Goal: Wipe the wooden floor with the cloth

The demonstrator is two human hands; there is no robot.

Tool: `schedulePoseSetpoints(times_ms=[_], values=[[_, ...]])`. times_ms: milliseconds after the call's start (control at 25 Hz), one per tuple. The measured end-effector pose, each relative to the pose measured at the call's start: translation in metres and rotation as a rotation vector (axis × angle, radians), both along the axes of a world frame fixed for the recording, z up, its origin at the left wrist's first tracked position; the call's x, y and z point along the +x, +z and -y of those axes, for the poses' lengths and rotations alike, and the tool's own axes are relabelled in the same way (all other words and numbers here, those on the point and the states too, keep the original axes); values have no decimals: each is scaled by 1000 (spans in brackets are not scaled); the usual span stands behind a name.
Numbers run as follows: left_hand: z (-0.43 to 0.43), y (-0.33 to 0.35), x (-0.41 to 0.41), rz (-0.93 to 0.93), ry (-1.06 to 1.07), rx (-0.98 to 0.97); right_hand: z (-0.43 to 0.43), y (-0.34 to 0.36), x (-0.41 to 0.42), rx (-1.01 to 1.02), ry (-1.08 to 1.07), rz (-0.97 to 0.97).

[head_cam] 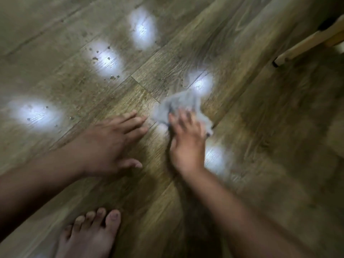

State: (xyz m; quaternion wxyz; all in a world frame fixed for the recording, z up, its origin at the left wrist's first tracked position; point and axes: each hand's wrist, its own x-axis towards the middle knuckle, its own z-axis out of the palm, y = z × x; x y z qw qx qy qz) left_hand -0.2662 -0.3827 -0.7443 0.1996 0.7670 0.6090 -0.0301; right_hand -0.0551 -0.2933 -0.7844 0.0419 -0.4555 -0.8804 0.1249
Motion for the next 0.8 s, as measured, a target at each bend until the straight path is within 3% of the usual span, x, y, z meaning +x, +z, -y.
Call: schedulePoseSetpoints(times_ms=[80,120,200,240,280,360,440,520,600,680,800], values=[[-15,-10,-1,-110,-21,-126,114,12,28,-183,387,25],[-10,-16,2,-152,-48,-179,125,13,47,-230,582,45],[-2,-15,7,-185,-74,-100,54,4,71,-232,857,123],[-2,-16,4,-187,-73,-77,-2,0,74,-185,882,162],[0,-21,2,-202,-80,-50,-62,-4,73,-64,799,129],[-1,-22,3,-210,-101,-78,-181,4,59,-16,371,156],[-3,-22,2,-215,-116,-110,-252,16,43,-178,-166,31],[0,-23,1,-196,-89,-132,-243,26,12,-307,-440,-116],[0,-23,3,-194,-71,-167,-172,16,-8,-226,-315,-116],[0,-25,6,-167,-51,-161,-43,5,-5,-113,-17,-111],[2,-26,5,-190,-56,-138,66,16,43,-332,627,-15]])
